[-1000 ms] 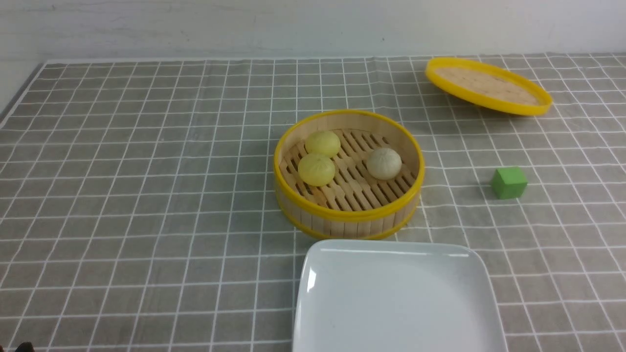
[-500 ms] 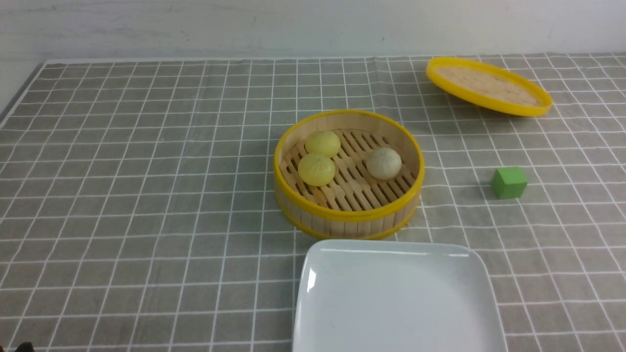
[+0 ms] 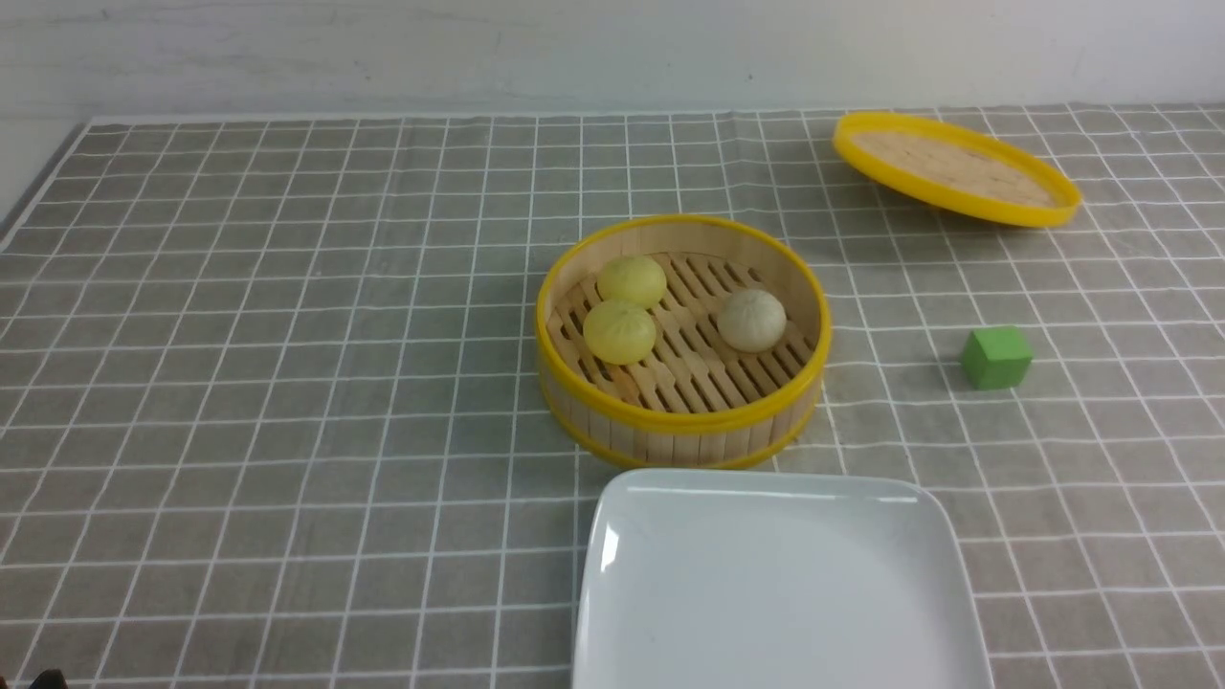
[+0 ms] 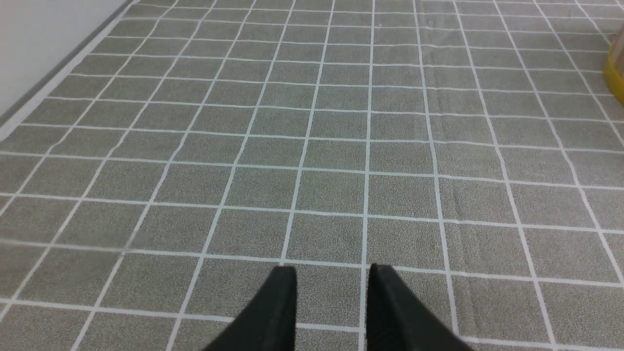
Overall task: Put the steamed buns into the plate on the grey tablecloth.
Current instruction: 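Reach toward a bun in the bamboo steamer with the right gripper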
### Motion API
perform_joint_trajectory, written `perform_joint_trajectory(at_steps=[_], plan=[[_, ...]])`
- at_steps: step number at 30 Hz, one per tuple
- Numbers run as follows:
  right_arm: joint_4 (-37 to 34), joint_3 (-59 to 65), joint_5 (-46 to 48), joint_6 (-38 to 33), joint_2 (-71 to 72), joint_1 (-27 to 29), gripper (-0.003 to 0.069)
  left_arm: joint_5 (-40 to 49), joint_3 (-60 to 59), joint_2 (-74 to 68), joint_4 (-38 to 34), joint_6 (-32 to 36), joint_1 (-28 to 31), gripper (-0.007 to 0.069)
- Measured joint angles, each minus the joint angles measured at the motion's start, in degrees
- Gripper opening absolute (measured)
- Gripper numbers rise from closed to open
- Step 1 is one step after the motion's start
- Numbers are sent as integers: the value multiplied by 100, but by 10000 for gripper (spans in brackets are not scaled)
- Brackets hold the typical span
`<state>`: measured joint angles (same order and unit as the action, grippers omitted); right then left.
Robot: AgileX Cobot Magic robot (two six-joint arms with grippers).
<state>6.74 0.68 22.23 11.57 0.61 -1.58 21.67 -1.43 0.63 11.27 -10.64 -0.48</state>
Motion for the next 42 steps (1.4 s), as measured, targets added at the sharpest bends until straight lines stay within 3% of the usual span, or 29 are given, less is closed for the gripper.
perform_joint_trajectory(at_steps=[5,7,8,12,14,17,23,27,30,33,35,38,41,42], plan=[[-341,13,-117,271,0,0,238,0,0,0,0,-8,0,240],[-1146,55,-350,859,0,0,238,-23,0,0,-196,-240,0,240],[-1782,69,-491,1242,0,0,238,-62,0,0,-439,-501,0,240],[-2940,70,-763,2038,0,0,239,-176,-13,0,-1664,-1490,0,240],[-3563,70,-818,2383,0,0,239,-203,-13,0,-2683,-2407,0,240],[-3843,70,-863,2479,0,0,239,-223,-13,0,-3395,-3158,0,240],[-4003,70,-962,2170,0,0,239,-272,-13,0,-3737,-3540,0,242],[-4003,-176,-1146,1468,-20,0,239,-498,-20,0,-3929,-3553,0,238],[-4003,-789,-1203,638,-352,0,220,-608,270,0,-4027,-3103,0,211],[-3885,-1808,-509,-559,-1357,0,125,-843,1207,-17,-3807,-1811,0,125],[-3787,-2170,-43,-951,-1887,0,79,-763,1513,-155,-3754,-1351,0,80],[-3557,-2798,1113,-1404,-3207,0,-3,-44,1947,-916,-3697,-684,0,10],[-3572,-3304,2070,-1684,-4638,0,-14,1483,2367,-2132,-3741,-490,0,2],[-3588,-3333,2112,-1716,-4720,0,-14,1584,2367,-2212,-3741,-490,0,2]])
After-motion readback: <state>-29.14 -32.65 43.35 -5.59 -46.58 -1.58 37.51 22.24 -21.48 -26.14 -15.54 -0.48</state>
